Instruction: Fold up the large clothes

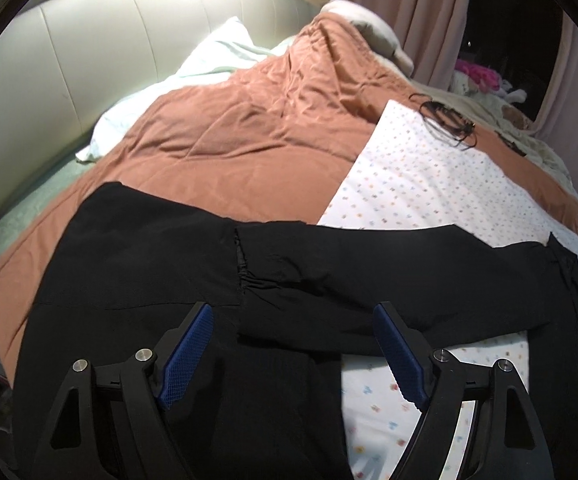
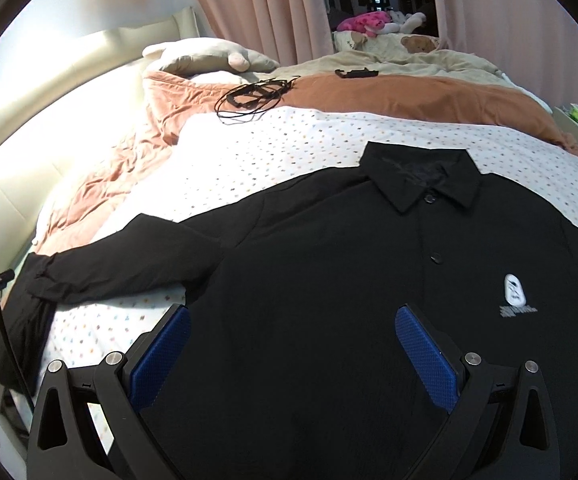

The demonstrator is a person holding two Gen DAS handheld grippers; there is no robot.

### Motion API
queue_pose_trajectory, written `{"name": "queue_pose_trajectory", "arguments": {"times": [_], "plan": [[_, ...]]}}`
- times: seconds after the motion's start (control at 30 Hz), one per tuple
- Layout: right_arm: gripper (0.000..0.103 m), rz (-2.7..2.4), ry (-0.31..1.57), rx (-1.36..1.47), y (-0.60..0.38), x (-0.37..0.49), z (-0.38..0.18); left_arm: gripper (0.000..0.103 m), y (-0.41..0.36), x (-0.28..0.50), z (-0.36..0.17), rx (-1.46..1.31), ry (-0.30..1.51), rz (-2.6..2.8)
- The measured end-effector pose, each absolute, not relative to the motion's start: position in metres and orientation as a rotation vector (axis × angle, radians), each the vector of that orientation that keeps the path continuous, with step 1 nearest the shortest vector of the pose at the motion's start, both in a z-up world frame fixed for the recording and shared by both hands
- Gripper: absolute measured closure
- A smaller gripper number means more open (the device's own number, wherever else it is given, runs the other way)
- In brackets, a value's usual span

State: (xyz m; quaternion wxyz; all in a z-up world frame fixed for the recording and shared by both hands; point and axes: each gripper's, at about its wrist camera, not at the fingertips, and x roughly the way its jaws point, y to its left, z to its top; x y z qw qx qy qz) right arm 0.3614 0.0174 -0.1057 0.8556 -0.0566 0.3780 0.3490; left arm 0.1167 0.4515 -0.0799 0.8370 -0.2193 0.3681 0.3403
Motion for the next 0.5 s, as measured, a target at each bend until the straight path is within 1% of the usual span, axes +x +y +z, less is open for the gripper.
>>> {"name": "queue_pose_trajectory", "arguments": {"times": [0.03,0.1,0.13,0.17,0.2,0.23,0.27,0.3,0.37,0.4,0.43,0.5], "plan": [[0.023,0.738,0.804,-0.125,0.024,0.365,-0.109,0.02,0.46,0.12,-0.088,-0.476,0.801,0.727],[0.028,0.748,0.826,-0.134,0.037,0.373,-0.115,0.022,0.47,0.124,-0.1,-0.5,0.834,0.732],[0.029,0.757,0.838,-0.135,0.045,0.377,-0.119,0.028,0.477,0.126,-0.109,-0.529,0.853,0.728],[0.029,0.763,0.843,-0.135,0.051,0.379,-0.121,0.038,0.483,0.128,-0.115,-0.55,0.869,0.727],[0.031,0.77,0.85,-0.137,0.058,0.382,-0.124,0.045,0.487,0.13,-0.122,-0.575,0.886,0.723],[0.033,0.776,0.857,-0.141,0.064,0.384,-0.126,0.058,0.492,0.13,-0.128,-0.607,0.896,0.711],[0.039,0.782,0.866,-0.145,0.071,0.387,-0.13,0.063,0.494,0.13,-0.13,-0.625,0.891,0.709],[0.043,0.785,0.876,-0.149,0.079,0.391,-0.133,0.066,0.494,0.129,-0.129,-0.622,0.884,0.716],[0.046,0.786,0.89,-0.143,0.091,0.397,-0.139,0.079,0.492,0.127,-0.121,-0.608,0.862,0.719],[0.05,0.786,0.897,-0.139,0.097,0.4,-0.143,0.082,0.492,0.127,-0.116,-0.605,0.848,0.712],[0.055,0.789,0.915,-0.138,0.104,0.403,-0.148,0.09,0.491,0.124,-0.109,-0.607,0.829,0.703],[0.061,0.8,0.94,-0.133,0.114,0.406,-0.155,0.092,0.49,0.124,-0.099,-0.613,0.799,0.684]]}}
